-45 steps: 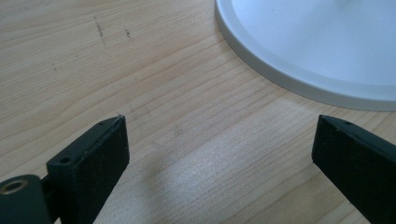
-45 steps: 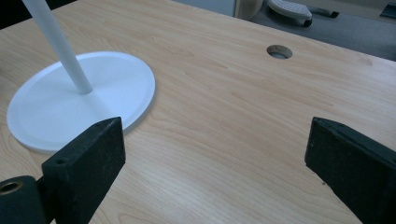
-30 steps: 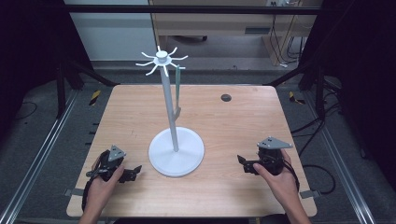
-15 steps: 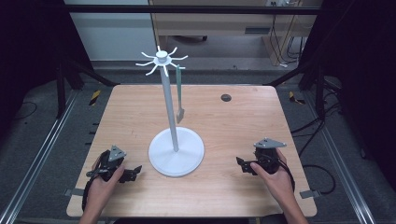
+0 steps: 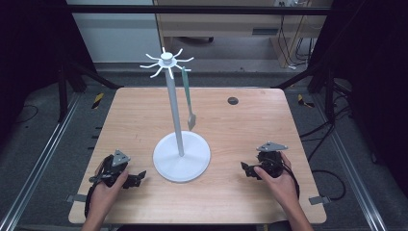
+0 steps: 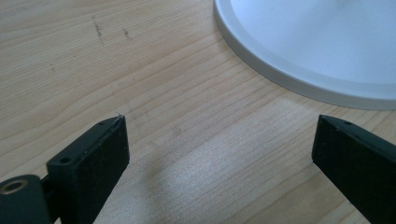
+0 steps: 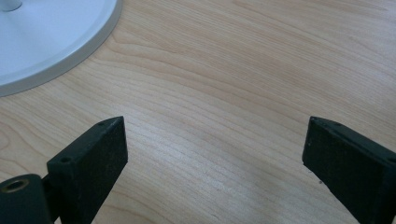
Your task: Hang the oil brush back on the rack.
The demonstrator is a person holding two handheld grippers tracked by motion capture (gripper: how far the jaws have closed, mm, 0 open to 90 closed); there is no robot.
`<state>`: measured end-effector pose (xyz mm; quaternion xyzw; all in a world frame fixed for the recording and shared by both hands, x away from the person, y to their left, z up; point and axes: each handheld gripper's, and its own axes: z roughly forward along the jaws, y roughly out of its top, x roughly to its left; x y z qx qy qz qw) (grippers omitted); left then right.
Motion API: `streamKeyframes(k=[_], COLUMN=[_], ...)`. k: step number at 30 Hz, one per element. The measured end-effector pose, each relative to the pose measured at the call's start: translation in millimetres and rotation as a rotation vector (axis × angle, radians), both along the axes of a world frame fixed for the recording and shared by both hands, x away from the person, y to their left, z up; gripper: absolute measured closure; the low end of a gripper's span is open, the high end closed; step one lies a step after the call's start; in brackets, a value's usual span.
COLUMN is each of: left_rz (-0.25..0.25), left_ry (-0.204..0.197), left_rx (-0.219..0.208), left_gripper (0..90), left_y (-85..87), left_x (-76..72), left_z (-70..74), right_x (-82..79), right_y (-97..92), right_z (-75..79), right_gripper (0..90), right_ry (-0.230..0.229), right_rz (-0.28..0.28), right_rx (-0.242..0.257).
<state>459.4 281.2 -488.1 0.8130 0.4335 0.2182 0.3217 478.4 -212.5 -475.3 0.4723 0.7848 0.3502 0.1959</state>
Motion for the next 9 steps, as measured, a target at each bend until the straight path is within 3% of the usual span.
streamKeyframes(k=[9], left_rz=[-0.004], left_ry=[-0.003], left_rx=[-0.001], left_gripper=[3.6], left_y=[-2.3], left_x=[0.9], left_z=[-0.5], right_x=[-1.8], right_y=[2.8], right_z=[-7.8], right_gripper=[8.9], right_ry=[0.0], right_rz=[-0.007], right_rx=[-0.023])
